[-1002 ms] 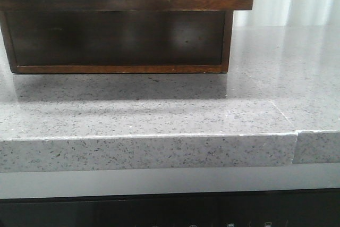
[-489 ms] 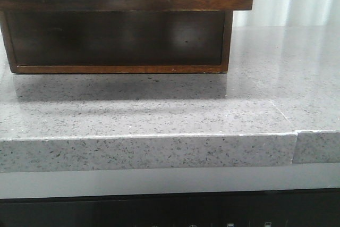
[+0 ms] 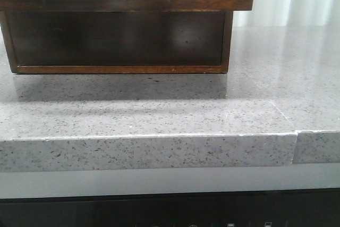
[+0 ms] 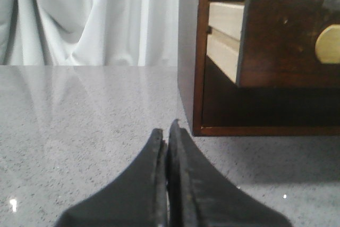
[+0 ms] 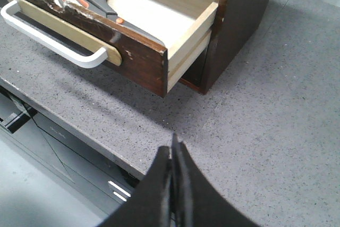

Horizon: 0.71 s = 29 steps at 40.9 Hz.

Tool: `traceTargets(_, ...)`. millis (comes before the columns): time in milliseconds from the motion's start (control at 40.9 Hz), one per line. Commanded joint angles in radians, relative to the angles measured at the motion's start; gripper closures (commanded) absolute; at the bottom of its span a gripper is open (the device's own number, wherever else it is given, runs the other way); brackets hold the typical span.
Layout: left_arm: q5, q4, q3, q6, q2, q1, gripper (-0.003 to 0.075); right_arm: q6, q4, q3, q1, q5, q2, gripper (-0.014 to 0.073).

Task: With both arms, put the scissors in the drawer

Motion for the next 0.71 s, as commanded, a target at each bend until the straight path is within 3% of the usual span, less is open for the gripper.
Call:
traceTargets(0, -0.04, 0.011, 0.025, -0.006, -0.018, 0.016, 0.0741, -0.001, -0.01, -0.026, -0.003, -0.063, 0.002, 0.0662)
traceTargets(196, -0.041, 0.079, 0.025, -0.059, -0.018, 0.023, 0.0741, -0.001, -0.01, -0.026, -0.003, -0.063, 0.002, 0.0662)
traceTargets(684, -0.105, 0.07, 0.025, -0.067, -0.018, 0.043, 0.0741, -0.001, -0.01, -0.026, -0.003, -0.062, 0.002, 0.0662)
